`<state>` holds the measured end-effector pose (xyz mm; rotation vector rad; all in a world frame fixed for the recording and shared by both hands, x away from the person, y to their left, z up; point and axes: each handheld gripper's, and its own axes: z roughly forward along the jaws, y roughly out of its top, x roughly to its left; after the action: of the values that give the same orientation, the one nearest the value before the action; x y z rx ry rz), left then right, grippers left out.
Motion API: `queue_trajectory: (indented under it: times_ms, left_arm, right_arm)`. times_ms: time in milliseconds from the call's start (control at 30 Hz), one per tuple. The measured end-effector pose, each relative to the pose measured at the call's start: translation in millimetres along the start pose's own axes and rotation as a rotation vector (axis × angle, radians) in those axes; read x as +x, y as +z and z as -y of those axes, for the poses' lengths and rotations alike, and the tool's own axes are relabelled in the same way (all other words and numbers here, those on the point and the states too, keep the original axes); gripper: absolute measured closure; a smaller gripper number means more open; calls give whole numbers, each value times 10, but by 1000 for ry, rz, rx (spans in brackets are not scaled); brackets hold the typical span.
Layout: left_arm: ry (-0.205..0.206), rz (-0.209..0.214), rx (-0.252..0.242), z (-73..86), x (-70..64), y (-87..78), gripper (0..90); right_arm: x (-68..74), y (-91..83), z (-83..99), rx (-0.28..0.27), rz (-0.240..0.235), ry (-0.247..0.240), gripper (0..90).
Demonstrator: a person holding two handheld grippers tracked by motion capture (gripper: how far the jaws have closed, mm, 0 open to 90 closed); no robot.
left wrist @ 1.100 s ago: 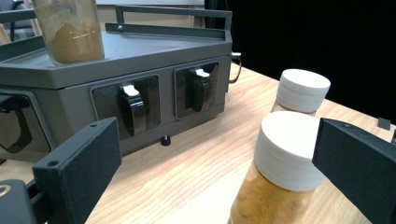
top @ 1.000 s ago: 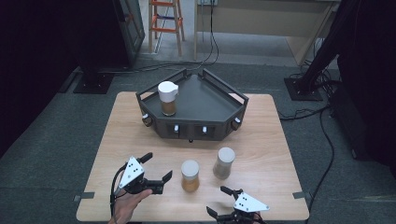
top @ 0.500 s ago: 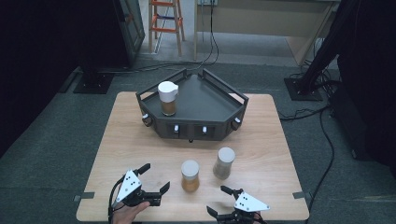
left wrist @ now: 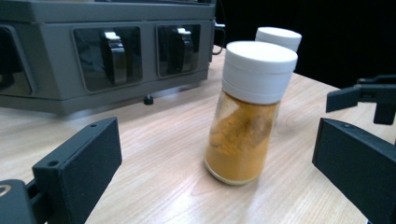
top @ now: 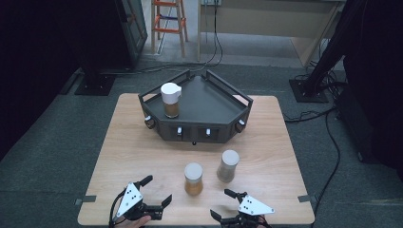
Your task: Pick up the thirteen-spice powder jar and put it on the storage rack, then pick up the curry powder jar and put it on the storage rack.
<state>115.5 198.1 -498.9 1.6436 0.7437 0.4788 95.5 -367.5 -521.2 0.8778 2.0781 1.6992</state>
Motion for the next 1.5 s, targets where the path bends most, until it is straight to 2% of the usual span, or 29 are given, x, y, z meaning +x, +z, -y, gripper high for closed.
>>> queue_trajectory:
  times_ms: [167, 533, 1267, 1500]
  left_arm:
    - [10, 3, -3, 77, -26, 22, 12]
    - [4, 9, -21, 225, -43, 21, 12]
    - [-22, 12, -8, 272, -3, 26, 12]
    - [-14, 16, 0, 283, -12, 23, 12]
  right_arm:
    - [-8, -15, 0, -4, 4, -1, 105]
    - [-13, -28, 6, -8, 3, -2, 105]
    - [-7, -30, -2, -8, 13, 0, 105]
    - [3, -18, -25, -6, 18, -6, 105]
